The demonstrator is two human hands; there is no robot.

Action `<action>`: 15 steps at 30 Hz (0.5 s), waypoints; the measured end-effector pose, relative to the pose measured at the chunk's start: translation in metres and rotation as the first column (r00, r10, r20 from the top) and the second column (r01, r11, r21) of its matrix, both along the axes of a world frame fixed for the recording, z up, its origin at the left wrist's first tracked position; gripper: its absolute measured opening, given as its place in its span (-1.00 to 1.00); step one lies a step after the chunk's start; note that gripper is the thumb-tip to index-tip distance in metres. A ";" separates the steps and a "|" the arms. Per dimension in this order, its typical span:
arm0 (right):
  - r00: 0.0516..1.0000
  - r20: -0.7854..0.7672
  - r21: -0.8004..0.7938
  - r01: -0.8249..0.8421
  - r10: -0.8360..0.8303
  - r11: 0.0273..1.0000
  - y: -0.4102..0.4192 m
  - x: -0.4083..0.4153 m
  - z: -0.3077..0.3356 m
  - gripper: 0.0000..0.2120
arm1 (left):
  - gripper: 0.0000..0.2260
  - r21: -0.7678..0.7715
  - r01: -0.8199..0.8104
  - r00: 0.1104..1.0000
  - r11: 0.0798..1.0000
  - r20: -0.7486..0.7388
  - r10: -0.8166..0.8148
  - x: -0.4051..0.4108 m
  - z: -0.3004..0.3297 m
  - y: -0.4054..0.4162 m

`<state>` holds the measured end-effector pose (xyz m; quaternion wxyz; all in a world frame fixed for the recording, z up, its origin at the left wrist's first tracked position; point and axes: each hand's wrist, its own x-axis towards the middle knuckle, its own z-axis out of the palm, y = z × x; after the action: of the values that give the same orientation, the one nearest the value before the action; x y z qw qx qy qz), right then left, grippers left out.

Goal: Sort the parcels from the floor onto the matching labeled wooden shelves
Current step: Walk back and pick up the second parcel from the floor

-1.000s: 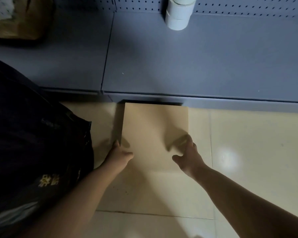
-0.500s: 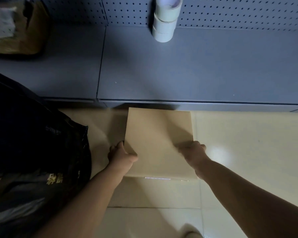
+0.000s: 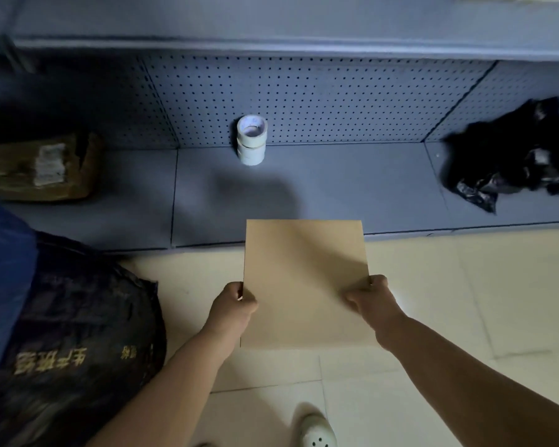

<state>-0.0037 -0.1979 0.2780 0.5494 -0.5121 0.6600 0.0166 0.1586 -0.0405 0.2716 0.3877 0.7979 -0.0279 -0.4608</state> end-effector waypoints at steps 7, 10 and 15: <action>0.991 0.056 -0.048 0.121 -0.118 0.991 -0.023 -0.037 0.132 -0.71 | -0.68 -0.112 0.095 0.995 0.989 0.012 -0.094 -0.022 0.130 -0.027; 0.989 0.057 -0.074 0.143 -0.139 0.987 -0.026 -0.056 0.189 -0.71 | -0.61 -0.130 0.148 0.989 0.980 0.015 -0.148 -0.040 0.185 -0.031; 0.983 0.122 -0.092 0.146 -0.134 0.985 -0.029 -0.090 0.276 -0.72 | -0.61 -0.165 0.198 0.980 0.966 0.008 -0.199 -0.065 0.269 -0.037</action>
<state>-0.0938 -0.2267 0.5542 0.5602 -0.4914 0.6614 -0.0849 0.0937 -0.0772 0.5402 0.4045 0.7543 -0.1441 -0.4966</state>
